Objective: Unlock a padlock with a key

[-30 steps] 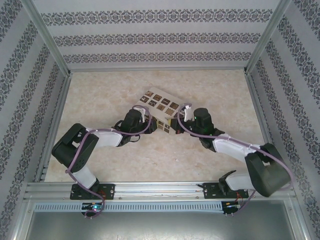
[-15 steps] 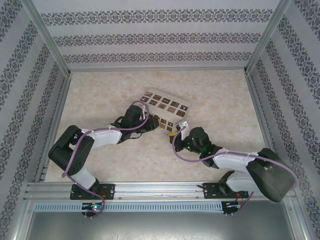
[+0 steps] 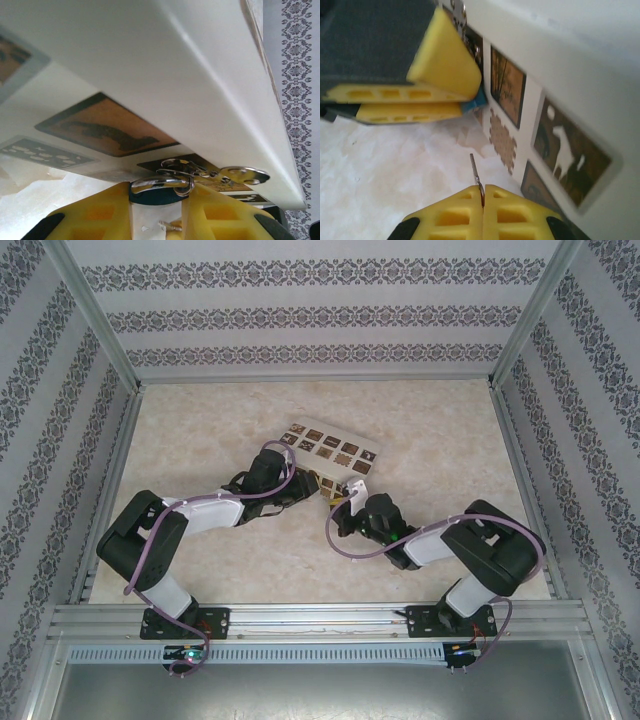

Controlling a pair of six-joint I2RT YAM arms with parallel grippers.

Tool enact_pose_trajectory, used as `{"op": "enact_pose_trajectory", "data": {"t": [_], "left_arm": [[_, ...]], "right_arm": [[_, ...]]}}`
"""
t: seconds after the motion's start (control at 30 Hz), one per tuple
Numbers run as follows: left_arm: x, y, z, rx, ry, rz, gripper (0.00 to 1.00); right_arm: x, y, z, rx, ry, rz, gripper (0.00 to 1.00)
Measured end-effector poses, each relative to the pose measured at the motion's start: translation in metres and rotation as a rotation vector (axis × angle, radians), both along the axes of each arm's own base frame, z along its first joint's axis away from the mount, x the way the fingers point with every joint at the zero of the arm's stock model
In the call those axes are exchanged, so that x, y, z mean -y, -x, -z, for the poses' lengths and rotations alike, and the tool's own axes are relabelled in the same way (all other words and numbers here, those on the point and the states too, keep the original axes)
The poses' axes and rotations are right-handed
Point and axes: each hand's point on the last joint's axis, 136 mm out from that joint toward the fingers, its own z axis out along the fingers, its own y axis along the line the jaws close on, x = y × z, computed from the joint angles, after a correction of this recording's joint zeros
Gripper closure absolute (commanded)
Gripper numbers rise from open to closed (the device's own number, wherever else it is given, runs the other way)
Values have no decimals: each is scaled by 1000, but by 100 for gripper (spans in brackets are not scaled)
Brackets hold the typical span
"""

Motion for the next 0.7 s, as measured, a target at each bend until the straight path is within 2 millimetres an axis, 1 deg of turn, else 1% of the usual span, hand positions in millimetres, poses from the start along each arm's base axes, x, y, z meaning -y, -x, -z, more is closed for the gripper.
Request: {"op": "enact_pose_trajectory", "data": {"t": [0.13,0.37,0.7], "left_arm": [[-1,1,2,-8,-6,-2,75],[-2,0,2,-14,-6,-12,75],[-2,-2,1,-20,1,-28,75]], "right_arm": [[-4,-9,-9,31,-21,14,100],[-8,-15,-8,35,-22,17,100],[-9,-19,-7,42,-34,18,100]]}}
